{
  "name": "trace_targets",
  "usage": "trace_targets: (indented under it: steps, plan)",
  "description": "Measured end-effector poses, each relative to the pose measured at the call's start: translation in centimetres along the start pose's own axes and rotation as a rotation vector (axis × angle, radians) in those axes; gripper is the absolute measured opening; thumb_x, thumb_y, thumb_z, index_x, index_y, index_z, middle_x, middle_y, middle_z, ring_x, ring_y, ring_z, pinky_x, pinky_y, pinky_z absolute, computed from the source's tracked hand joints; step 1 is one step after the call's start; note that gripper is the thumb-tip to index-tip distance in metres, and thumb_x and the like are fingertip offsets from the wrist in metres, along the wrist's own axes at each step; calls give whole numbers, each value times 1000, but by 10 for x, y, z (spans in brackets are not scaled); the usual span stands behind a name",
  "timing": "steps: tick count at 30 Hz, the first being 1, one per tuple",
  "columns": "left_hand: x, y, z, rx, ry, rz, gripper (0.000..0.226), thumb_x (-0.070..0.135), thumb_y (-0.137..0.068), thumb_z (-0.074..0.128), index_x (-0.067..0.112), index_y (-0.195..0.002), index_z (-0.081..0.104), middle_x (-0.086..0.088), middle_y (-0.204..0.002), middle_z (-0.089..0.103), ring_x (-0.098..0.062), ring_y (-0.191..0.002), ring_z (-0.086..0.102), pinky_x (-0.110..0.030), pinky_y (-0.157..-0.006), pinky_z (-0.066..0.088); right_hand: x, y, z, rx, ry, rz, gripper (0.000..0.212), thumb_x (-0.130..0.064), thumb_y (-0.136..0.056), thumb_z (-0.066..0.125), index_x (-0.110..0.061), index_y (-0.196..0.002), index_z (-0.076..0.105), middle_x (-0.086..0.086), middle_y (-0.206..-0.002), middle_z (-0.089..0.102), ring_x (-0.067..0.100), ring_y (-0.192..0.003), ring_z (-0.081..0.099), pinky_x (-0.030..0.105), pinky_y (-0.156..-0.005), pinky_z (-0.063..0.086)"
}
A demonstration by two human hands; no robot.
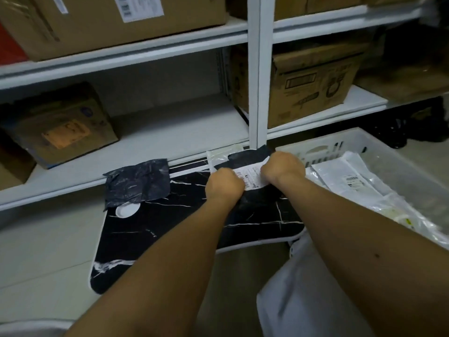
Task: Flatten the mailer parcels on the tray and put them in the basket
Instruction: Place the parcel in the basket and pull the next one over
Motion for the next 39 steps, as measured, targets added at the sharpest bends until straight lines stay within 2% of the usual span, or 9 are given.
trace_targets:
  steps: [8, 15, 19, 21, 23, 27, 32, 35, 39]
  plan:
    - [147, -9, 39, -108, -55, 211, 18, 19, -82, 51, 8, -89, 64, -11, -92, 63, -28, -80, 54, -29, -68, 41, 112, -38, -83, 110, -49, 204, 32, -19, -91, 55, -8, -120, 60, 13, -127, 59, 31, -116, 56, 32, -82, 42]
    - [253, 36, 124, -529, -310, 428, 13, 5, -87, 56, 2, -81, 67, -8, -85, 65, -22, -81, 54, -26, -66, 43, 239, -41, -85, 82, -52, 394, 35, -23, -90, 54, -12, -124, 58, 12, -127, 58, 32, -117, 55, 35, -89, 44]
    - [265, 70, 192, -718, -321, 443, 28, 10, -95, 52, -4, -117, 61, -11, -89, 62, -22, -74, 57, -26, -65, 48, 308, -31, -51, -89, 0, 503, 35, -23, -86, 59, -9, -118, 60, 13, -121, 60, 32, -111, 58, 37, -86, 46]
    - [259, 83, 226, -798, -433, 498, 26, 11, -95, 53, -3, -115, 62, -10, -82, 56, -24, -91, 56, -26, -80, 47, 336, -27, -28, -198, 33, 551, 34, -26, -86, 58, -10, -116, 61, 13, -121, 60, 32, -111, 58, 38, -88, 46]
    - [246, 91, 253, -834, -571, 583, 21, 12, -96, 51, -1, -101, 65, -5, -76, 50, -22, -92, 51, -24, -69, 44, 352, -22, -7, -287, 78, 561, 27, -25, -84, 57, -12, -108, 61, 11, -121, 59, 31, -112, 57, 38, -86, 45]
    - [215, 112, 297, -969, -792, 711, 34, 17, -97, 48, -4, -122, 58, -16, -107, 58, -28, -101, 54, -33, -87, 43, 369, -14, 43, -473, 158, 521, 11, -21, -78, 59, -12, -85, 55, 9, -111, 61, 28, -98, 56, 36, -86, 46]
    - [180, 126, 323, -1126, -844, 574, 36, 22, -95, 53, 1, -124, 58, -17, -110, 60, -32, -110, 56, -43, -98, 44, 365, 5, 98, -788, 279, 511, 73, -34, -70, 66, -14, -137, 47, 13, -127, 49, 32, -123, 45, 45, -105, 38]
    - [178, 118, 326, -1047, -873, 573, 46, 33, -90, 61, 11, -130, 54, -11, -128, 55, -32, -118, 51, -50, -104, 39, 355, -2, 88, -553, 453, 408, 63, -40, -85, 63, -19, -141, 42, 9, -140, 38, 30, -132, 33, 49, -105, 33]
    - [195, 93, 300, -626, -844, 718, 31, 31, -92, 54, 17, -119, 59, -8, -127, 55, -30, -124, 42, -57, -110, 20, 323, -12, 99, -417, 293, 184, 65, -37, -86, 63, -23, -143, 35, 12, -143, 30, 35, -131, 33, 51, -101, 39]
Point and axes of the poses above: each hand's wrist, its own y-axis away from the middle knuckle, its own z-axis out of the palm, x = y × z, the point moved 8 cm from there along -y, towards the middle knuckle
